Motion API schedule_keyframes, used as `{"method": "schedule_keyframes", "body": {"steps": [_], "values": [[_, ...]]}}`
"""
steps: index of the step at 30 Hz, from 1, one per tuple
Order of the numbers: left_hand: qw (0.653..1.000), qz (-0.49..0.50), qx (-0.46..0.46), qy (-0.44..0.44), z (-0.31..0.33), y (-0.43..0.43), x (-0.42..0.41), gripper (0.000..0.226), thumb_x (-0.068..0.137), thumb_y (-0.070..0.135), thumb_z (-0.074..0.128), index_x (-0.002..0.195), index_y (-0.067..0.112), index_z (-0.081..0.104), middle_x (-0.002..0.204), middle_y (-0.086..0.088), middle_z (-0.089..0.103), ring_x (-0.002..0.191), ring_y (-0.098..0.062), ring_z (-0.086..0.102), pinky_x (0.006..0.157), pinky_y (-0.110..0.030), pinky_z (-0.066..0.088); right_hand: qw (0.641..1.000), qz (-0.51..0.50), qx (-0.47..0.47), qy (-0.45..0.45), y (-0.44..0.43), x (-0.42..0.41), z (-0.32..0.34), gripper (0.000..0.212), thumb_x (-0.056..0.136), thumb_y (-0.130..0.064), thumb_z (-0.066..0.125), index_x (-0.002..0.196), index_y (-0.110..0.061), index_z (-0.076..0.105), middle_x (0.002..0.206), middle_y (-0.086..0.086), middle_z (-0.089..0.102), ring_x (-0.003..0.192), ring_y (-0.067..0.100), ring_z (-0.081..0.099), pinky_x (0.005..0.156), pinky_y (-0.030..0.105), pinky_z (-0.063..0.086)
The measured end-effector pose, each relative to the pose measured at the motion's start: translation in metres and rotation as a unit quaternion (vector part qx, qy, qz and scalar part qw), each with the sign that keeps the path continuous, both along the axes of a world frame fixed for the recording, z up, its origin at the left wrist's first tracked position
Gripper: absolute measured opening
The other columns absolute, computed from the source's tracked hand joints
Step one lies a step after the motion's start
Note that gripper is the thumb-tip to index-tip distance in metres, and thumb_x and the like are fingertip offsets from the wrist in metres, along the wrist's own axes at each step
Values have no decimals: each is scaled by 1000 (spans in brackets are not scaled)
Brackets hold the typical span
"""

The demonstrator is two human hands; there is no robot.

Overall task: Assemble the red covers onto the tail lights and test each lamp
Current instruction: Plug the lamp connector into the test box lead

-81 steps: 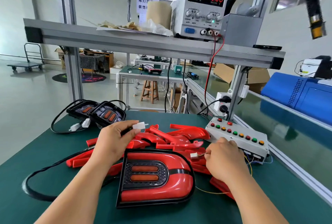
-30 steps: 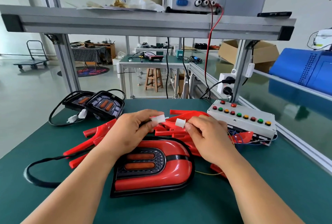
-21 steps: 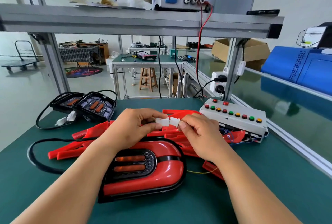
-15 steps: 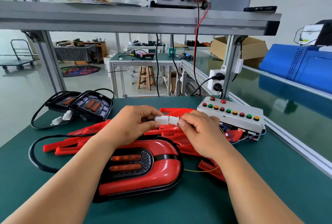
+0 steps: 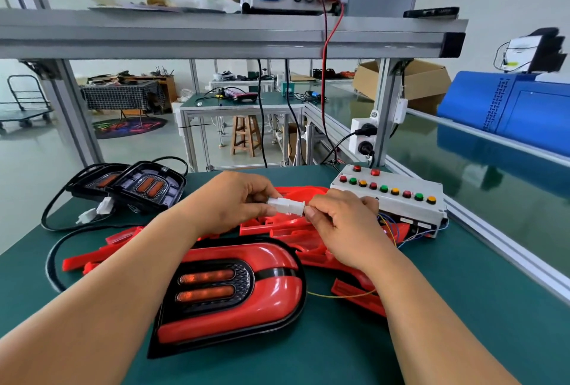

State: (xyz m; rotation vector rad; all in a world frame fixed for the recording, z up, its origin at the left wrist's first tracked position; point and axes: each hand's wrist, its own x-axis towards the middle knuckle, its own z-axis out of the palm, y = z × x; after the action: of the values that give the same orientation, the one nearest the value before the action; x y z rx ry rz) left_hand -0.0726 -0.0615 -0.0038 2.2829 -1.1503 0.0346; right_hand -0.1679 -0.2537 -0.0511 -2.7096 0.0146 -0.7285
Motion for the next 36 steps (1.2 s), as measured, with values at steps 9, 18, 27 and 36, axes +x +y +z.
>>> {"method": "schedule_keyframes", "body": {"steps": [9, 18, 27, 36], "values": [[998, -13, -27, 50, -7, -11, 3, 16, 84, 17, 73, 99, 24, 73, 82, 5, 73, 76, -13, 66, 75, -26, 51, 999, -9, 30, -4, 0, 4, -3, 21, 100, -41, 44, 94, -31, 62, 90, -10, 57, 97, 14, 50, 72, 34, 16], [985, 1, -67, 161, -12, -16, 12, 14, 83, 18, 74, 97, 15, 75, 73, 5, 72, 67, -7, 62, 77, -32, 54, 996, 4, 91, 0, 1, 2, -1, 11, 98, -26, 54, 88, -31, 52, 91, -14, 55, 97, 14, 53, 86, 36, 35], [980, -7, -80, 181, -15, -21, 12, 12, 83, 13, 74, 95, 15, 75, 73, 3, 71, 67, -8, 60, 73, -27, 49, 996, -10, 92, -1, 4, 3, -3, 16, 98, -25, 53, 84, -31, 48, 86, -14, 56, 93, 13, 53, 81, 30, 24], [976, -25, -84, 198, -17, -27, 14, 8, 83, 13, 74, 89, 19, 76, 77, -1, 74, 69, -9, 62, 76, -27, 50, 991, -7, 133, -19, 2, 7, -7, 16, 97, -20, 54, 83, -26, 54, 74, -14, 49, 79, 13, 45, 84, 38, 37]]}}
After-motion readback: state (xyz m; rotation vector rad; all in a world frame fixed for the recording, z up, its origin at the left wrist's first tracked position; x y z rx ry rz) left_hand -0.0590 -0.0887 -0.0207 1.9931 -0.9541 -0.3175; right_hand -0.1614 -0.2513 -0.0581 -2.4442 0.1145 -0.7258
